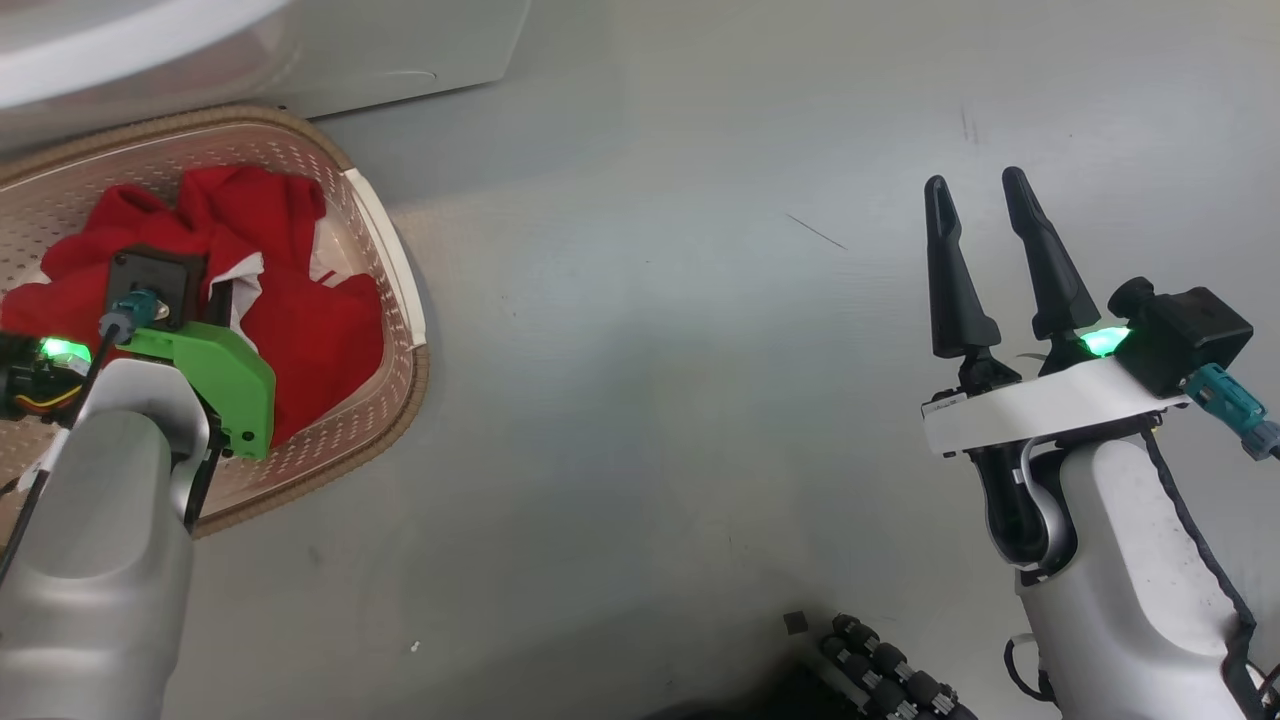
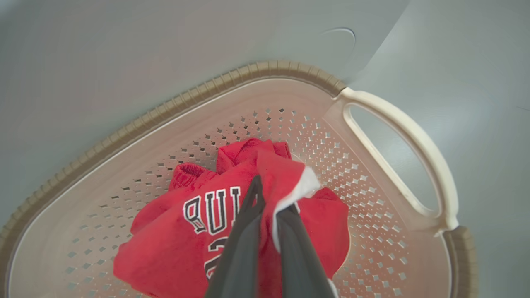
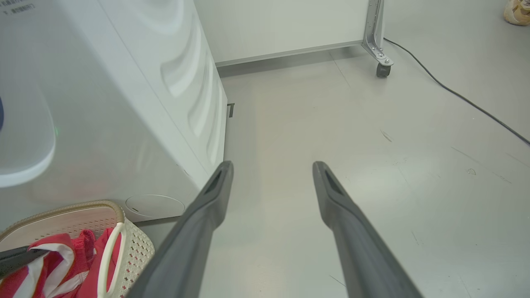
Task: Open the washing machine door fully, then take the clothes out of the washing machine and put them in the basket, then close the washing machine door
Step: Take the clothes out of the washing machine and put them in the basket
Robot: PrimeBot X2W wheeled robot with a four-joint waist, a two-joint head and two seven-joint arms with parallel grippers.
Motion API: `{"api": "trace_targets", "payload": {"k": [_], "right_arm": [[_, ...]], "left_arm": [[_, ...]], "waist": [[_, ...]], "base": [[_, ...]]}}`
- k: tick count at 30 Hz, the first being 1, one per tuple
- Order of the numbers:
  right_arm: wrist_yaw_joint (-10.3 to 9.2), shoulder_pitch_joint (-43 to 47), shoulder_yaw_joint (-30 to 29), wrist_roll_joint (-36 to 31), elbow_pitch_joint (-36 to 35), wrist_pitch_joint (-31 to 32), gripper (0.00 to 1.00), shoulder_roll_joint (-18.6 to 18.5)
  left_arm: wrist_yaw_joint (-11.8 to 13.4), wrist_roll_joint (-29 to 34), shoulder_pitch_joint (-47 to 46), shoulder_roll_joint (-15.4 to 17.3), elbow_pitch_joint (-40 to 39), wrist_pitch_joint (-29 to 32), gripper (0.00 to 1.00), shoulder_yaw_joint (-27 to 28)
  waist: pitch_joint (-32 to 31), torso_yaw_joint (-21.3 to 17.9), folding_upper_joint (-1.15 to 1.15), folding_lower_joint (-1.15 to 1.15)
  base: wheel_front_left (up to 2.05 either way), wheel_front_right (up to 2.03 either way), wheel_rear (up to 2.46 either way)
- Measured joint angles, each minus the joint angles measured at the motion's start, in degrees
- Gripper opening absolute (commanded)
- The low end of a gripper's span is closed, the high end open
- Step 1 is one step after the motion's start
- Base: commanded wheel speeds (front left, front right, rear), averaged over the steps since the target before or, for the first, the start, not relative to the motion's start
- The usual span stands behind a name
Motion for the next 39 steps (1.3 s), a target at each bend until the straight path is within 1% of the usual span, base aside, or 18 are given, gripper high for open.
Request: {"api": "trace_targets", "payload": {"k": [8,9,10,11,17,25,31,36,39], "right_arm": [[0.0,-0.59,-0.31,0.0,-0.01,0.0,1.0,0.23],[0.0,-0.6,-0.33,0.0,-0.01,0.0,1.0,0.25],[0.0,-0.62,-0.36,0.0,-0.01,0.0,1.0,0.26],[0.0,-0.65,-0.42,0.0,-0.01,0.0,1.0,0.26],[0.0,-0.69,-1.01,0.0,0.3,-0.31,1.0,0.34],[0.0,-0.7,-1.22,-0.1,0.96,-0.31,1.0,0.4],[0.0,-0.7,-1.51,-0.63,1.36,-0.31,1.0,0.38],[0.0,-0.7,-1.25,-0.7,2.22,-0.31,1.0,0.36],[0.0,-0.66,-1.52,-0.81,2.65,-0.31,1.0,0.03]], "left_arm": [[-0.54,0.98,-1.06,-0.57,4.24,0.03,0.0,-1.85],[-0.54,0.98,-1.07,-0.63,4.6,0.02,0.04,-1.86],[-0.54,0.98,-1.13,-0.7,4.97,0.01,0.77,-1.89],[-0.54,0.97,-1.3,-0.8,5.36,-0.07,1.0,-1.92],[-0.6,0.9,-2.03,-1.21,7.92,-1.1,1.0,-1.91],[-0.87,-0.04,-2.43,-2.13,9.83,-4.63,1.0,-1.58],[-1.1,0.37,-2.42,-3.44,11.04,-7.67,1.0,-3.13],[-1.12,0.44,-2.42,-4.38,11.26,-9.27,1.0,-3.76],[-1.25,0.43,-2.41,-5.52,11.14,-9.65,1.0,-4.39]], "waist": [[1.18,-0.67,0.0,0.0],[1.21,-0.65,0.0,0.0],[1.22,-0.63,0.0,0.0],[1.22,-0.59,0.0,0.0],[0.61,-0.03,0.0,0.0],[-1.52,0.93,0.0,0.0],[-4.1,2.01,0.0,0.0],[-6.83,3.25,0.0,0.0],[-8.68,4.16,0.0,0.0]], "base": [[0.0,0.0,0.0],[0.0,0.0,0.0],[0.0,0.0,0.0],[0.0,0.0,0.0],[0.0,0.0,0.0],[0.0,0.0,0.0],[0.0,0.0,0.0],[0.0,0.0,0.0],[0.0,0.0,0.0]]}}
